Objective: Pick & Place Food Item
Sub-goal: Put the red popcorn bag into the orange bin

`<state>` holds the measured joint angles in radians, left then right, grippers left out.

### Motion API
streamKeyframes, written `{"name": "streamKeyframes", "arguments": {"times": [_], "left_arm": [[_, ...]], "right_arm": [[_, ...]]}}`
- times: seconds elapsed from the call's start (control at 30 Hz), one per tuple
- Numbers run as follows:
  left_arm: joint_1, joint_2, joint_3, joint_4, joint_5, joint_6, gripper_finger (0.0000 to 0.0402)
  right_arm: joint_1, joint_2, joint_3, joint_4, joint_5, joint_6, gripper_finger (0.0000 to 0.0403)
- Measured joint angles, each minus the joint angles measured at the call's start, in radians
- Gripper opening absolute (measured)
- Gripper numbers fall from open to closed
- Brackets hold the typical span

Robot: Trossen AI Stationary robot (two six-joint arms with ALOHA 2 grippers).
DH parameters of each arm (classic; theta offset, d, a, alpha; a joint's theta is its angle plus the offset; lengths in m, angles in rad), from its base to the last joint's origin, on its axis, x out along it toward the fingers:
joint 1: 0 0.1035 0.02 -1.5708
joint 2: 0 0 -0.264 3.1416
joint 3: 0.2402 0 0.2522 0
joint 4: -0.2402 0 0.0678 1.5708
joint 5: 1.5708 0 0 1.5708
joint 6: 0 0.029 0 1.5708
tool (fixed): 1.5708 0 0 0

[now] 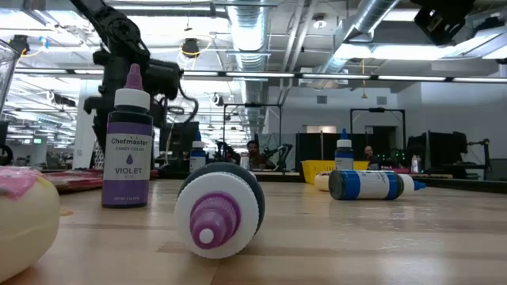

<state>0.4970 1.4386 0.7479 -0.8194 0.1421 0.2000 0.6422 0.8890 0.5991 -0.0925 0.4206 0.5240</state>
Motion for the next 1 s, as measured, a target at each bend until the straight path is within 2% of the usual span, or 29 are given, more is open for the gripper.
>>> {"name": "streamKeyframes", "arguments": {"times": [0.2, 0.33, 0.43, 0.67, 0.77, 0.87, 1.0], "left_arm": [[-0.003, -0.111, 0.000, -0.005, 0.035, -0.013, 0.0002], [-0.005, -0.128, 0.001, -0.010, 0.036, -0.008, 0.0019], [-0.005, -0.101, 0.001, -0.010, 0.027, -0.017, 0.0053], [0.009, 0.011, 0.002, -0.002, -0.021, -0.029, 0.0174], [0.009, 0.061, 0.002, -0.001, -0.021, -0.010, 0.0212], [0.009, 0.102, 0.002, 0.006, -0.013, 0.006, 0.0231], [0.009, 0.143, 0.007, 0.005, -0.013, 0.028, 0.0226]], "right_arm": [[0.000, 0.000, 0.000, 0.001, 0.000, 0.000, 0.0177], [0.000, 0.000, 0.000, 0.009, 0.000, 0.000, 0.0177], [0.000, 0.000, 0.000, 0.022, 0.000, 0.000, 0.0177], [0.000, 0.000, 0.000, 0.027, 0.000, 0.007, 0.0177], [0.000, 0.000, 0.000, 0.027, 0.000, 0.012, 0.0177], [0.000, 0.000, 0.000, 0.026, 0.018, 0.016, 0.0177], [0.011, 0.000, 0.000, 0.026, 0.027, 0.023, 0.0177]]}}
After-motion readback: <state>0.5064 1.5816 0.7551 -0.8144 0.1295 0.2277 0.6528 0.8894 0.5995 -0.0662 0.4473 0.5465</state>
